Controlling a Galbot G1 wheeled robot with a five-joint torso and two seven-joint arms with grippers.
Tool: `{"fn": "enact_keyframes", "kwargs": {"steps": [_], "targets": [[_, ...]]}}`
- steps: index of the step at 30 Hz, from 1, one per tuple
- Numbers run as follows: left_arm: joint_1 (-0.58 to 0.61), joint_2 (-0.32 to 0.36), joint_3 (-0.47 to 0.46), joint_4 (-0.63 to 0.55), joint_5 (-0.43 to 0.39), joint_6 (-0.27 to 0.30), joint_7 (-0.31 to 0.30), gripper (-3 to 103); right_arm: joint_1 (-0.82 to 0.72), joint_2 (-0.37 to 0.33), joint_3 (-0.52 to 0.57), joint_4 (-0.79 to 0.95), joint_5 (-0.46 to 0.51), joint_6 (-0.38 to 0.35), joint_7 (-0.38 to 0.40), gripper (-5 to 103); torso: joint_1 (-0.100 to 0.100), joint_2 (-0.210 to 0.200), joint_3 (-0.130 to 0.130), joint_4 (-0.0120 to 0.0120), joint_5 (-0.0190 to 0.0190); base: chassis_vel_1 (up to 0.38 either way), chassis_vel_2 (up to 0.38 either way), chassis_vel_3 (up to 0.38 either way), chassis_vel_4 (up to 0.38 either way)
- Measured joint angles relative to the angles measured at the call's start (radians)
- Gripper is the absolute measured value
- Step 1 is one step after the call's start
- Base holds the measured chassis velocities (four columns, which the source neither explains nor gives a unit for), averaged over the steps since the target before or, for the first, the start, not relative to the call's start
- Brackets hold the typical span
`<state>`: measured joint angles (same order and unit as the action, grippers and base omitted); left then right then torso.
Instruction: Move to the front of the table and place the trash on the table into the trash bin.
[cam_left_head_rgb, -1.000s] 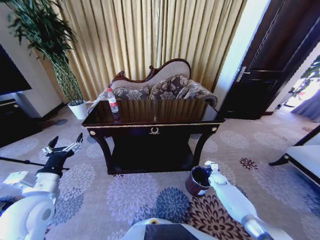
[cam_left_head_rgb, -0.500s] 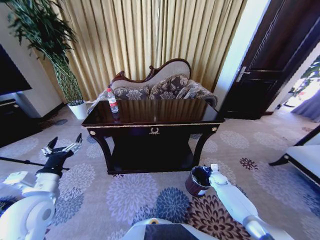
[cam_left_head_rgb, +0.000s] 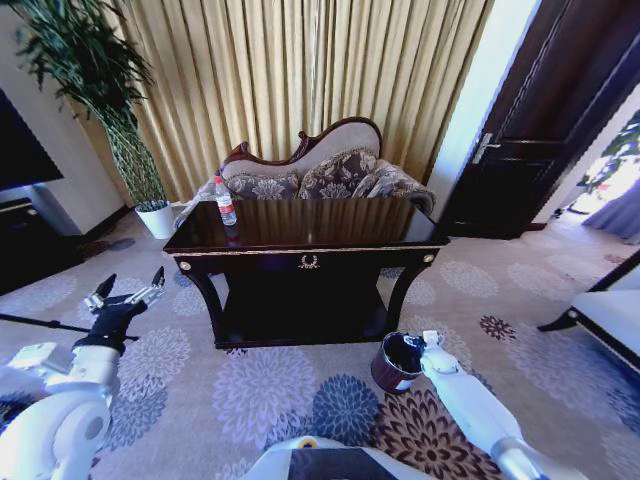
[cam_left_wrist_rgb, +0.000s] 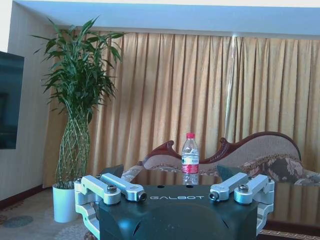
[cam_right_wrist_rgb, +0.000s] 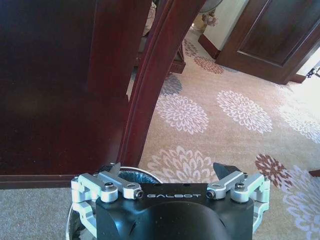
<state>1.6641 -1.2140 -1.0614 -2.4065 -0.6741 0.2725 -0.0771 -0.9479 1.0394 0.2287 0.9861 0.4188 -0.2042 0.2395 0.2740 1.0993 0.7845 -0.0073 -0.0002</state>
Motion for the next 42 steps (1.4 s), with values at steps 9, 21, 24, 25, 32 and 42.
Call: {"fn": "enact_keyframes", "kwargs": {"steps": [9, 21, 24, 25, 32, 42], "targets": [[0.001, 0.000, -0.001, 0.002, 0.001, -0.001, 0.001, 100, -0.008, -0.004, 0.006, 0.004, -0.013, -0.003, -0.001, 100, 0.000, 0.000, 0.000, -0.0001, 0.0000, 0.000, 0.000, 0.000, 0.000], [-0.002, -0.001, 0.007, 0.010, 0.005, -0.007, 0.013, 100, -0.121, -0.064, 0.085, 0.321, 0.067, -0.033, 0.010, 100, 0.000, 0.000, 0.000, -0.0002, 0.0000, 0.000, 0.000, 0.000, 0.000], [-0.001, 0.003, 0.007, 0.013, 0.006, -0.011, 0.014, 100, -0.158, -0.075, 0.121, 0.434, 0.082, -0.036, 0.017, 100, 0.000, 0.000, 0.000, 0.0000, -0.0002, 0.000, 0.000, 0.000, 0.000], [-0.001, 0.005, 0.006, 0.013, 0.006, -0.011, 0.014, 100, -0.170, -0.080, 0.133, 0.478, 0.095, -0.037, 0.019, 100, 0.000, 0.000, 0.000, -0.0001, 0.0000, 0.000, 0.000, 0.000, 0.000], [-0.005, 0.015, -0.001, 0.020, 0.006, -0.019, 0.015, 100, -0.268, -0.129, 0.219, 0.861, 0.234, -0.084, 0.032, 100, 0.000, 0.000, 0.000, 0.0000, -0.0003, 0.000, 0.000, 0.000, 0.000], [-0.017, 0.021, 0.012, 0.007, 0.019, -0.015, 0.012, 100, -0.462, -0.134, 0.410, 1.252, 0.305, -0.098, 0.034, 100, 0.000, 0.000, 0.000, -0.0004, -0.0002, 0.000, 0.000, 0.000, 0.000]]}}
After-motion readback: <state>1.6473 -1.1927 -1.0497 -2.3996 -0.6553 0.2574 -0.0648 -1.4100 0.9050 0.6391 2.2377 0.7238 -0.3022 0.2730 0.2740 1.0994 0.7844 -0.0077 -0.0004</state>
